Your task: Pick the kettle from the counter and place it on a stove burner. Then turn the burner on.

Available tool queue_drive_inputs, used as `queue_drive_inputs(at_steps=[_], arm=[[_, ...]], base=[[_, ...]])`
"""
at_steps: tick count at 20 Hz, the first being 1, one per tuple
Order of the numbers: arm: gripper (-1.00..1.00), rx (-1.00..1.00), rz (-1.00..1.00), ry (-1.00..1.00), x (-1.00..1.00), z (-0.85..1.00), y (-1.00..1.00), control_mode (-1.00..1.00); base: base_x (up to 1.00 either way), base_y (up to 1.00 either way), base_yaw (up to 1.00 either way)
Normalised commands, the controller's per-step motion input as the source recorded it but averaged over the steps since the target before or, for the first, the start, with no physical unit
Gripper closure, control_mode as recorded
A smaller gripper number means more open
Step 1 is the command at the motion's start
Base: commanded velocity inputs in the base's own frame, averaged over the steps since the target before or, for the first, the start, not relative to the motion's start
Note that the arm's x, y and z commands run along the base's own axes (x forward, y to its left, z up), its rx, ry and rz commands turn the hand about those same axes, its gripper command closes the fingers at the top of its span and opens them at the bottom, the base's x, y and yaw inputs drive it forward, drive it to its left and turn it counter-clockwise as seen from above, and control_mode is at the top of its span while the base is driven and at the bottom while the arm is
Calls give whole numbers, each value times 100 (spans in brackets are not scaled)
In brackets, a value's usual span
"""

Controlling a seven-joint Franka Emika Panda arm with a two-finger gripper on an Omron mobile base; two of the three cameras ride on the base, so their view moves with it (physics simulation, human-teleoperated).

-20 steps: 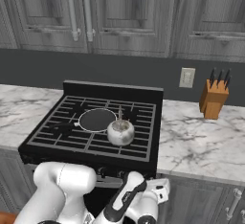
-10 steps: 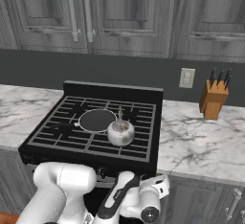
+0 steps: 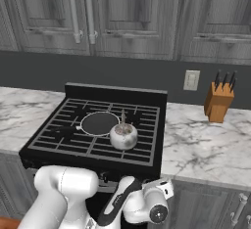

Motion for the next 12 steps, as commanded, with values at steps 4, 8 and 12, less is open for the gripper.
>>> queue_drive_inputs(at_steps=[4, 8, 12], arm=[[100, -42, 81, 6, -61, -100, 31, -100], [100, -21, 50, 3, -41, -58, 19, -100], [100, -2, 4, 0, -6, -7, 3, -100]], base=[[0, 0, 0], [0, 0, 0], [0, 0, 0]])
